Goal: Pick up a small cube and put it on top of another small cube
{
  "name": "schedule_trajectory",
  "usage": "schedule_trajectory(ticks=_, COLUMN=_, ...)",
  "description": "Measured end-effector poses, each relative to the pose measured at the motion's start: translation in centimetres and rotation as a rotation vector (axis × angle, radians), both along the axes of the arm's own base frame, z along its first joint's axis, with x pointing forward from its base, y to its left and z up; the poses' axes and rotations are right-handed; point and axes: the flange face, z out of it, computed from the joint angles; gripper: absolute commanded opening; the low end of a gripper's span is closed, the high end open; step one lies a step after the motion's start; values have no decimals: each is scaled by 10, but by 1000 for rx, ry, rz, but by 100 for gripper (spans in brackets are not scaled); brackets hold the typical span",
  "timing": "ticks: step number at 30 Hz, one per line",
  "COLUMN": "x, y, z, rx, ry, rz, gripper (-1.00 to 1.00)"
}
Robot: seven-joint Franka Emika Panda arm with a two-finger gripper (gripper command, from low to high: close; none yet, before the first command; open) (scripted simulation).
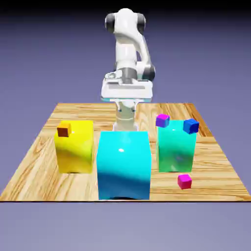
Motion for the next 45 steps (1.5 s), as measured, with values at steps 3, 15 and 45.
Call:
schedule_trajectory(ticks=3, x=14, y=10, z=-7, rx=-97, ry=55, rz=119, gripper=0)
schedule_trajectory(ticks=15, x=64, y=56, z=-42, rx=-430, ry=253, rz=644, gripper=0)
schedule_trajectory(ticks=45, x=129, y=195, z=-177, rx=-802, ry=419, rz=2223, gripper=0)
